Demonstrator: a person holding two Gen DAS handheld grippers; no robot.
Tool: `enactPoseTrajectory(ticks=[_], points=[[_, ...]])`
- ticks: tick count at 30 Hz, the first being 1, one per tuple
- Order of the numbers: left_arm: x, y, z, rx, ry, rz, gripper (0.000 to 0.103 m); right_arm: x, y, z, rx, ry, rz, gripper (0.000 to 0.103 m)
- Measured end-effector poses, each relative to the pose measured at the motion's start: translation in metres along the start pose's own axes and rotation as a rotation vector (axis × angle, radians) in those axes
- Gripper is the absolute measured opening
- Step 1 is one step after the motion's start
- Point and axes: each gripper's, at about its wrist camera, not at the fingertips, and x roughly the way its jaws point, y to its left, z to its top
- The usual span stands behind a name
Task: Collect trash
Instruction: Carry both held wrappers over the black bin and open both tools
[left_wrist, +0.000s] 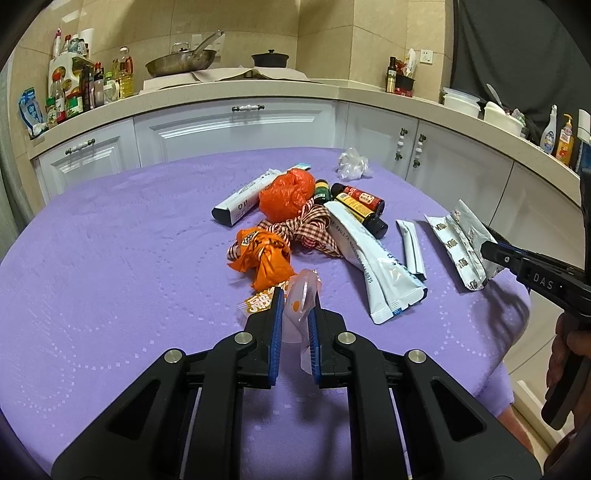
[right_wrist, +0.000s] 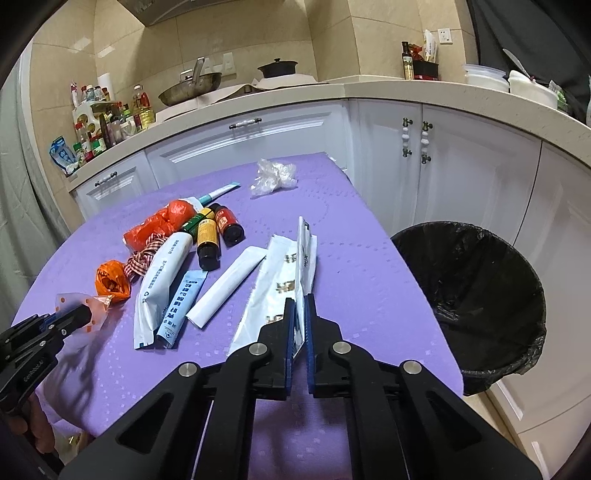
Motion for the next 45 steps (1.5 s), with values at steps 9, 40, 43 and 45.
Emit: enactPoseTrajectory(ticks=[9,40,43,45], points=[[-0.009,-0.005,0.004,0.013,-0.021,0.005,0.012,-0.011,-0.008,-0.001,0.016,-0.025,-0.006,0.005],[0.047,-0.182,0.100,0.212,-0.155,-0.278,0.012,-0.045,-0.148,0.019,0.211,-0.154,-0.291,0.005],[0.067,-0.207,0.107,0.235,-0.138,-0.285,0.012,-0.039,-0.161,0.019,0.226,-0.148,-0.301,0.005],[0.084,-0.222,0.112,0.238,-0.108,-0.297,0.012,-0.032,-0.170,0.018,0.242,-0.144,-0.305,0.005]])
